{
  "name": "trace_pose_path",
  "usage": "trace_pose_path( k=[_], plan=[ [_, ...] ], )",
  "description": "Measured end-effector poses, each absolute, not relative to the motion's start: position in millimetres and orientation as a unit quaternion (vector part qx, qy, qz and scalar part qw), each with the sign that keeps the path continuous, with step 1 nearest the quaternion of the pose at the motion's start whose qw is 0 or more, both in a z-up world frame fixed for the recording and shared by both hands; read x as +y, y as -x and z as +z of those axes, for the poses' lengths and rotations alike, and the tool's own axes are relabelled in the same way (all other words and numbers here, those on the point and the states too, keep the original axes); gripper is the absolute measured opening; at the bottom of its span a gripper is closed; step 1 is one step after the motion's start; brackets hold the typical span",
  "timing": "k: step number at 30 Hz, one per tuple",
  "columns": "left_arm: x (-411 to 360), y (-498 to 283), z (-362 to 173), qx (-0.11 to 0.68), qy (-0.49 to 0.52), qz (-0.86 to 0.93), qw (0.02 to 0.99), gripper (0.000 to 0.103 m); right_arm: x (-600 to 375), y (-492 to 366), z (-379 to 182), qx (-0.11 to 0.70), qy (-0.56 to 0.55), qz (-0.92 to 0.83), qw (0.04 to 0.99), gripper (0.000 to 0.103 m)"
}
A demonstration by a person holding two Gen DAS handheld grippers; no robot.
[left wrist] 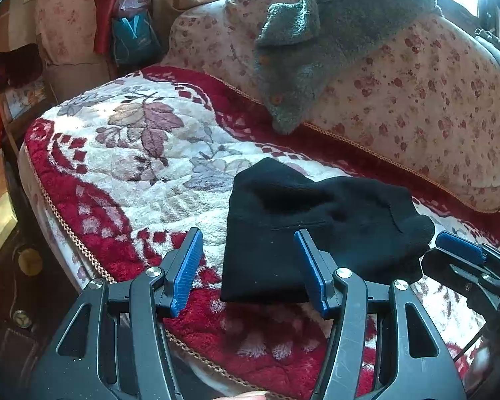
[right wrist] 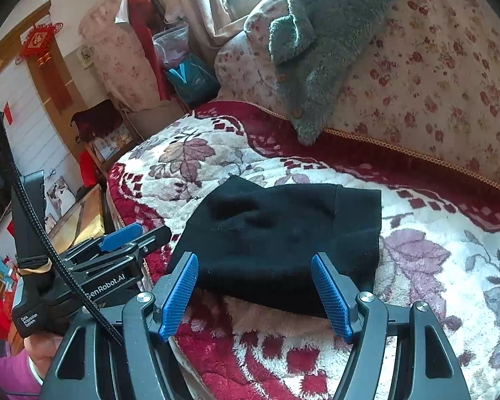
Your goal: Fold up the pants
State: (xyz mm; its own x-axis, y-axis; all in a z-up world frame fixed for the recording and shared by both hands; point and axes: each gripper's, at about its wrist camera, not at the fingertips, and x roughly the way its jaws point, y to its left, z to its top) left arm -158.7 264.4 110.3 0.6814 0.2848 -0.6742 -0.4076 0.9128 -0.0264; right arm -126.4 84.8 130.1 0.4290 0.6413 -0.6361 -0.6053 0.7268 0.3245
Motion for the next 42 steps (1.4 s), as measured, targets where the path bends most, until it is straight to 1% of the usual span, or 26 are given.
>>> trace_pose_path(
  k=[34,38,42],
  plan=[
    [269,155,99,0.36,0.097,0.193,0.907,0.057,92,123,117,0.402,-0.022,0.37,0.837,0.069],
    [269,156,102,0.348,0.092,0.194,0.913,0.057,93,123,114,0.405,-0.023,0.37,0.836,0.069],
    [261,150,104,0.358,0.094,0.177,0.912,0.057,86,119,115,0.406,-0.032,0.367,0.836,0.068]
  ],
)
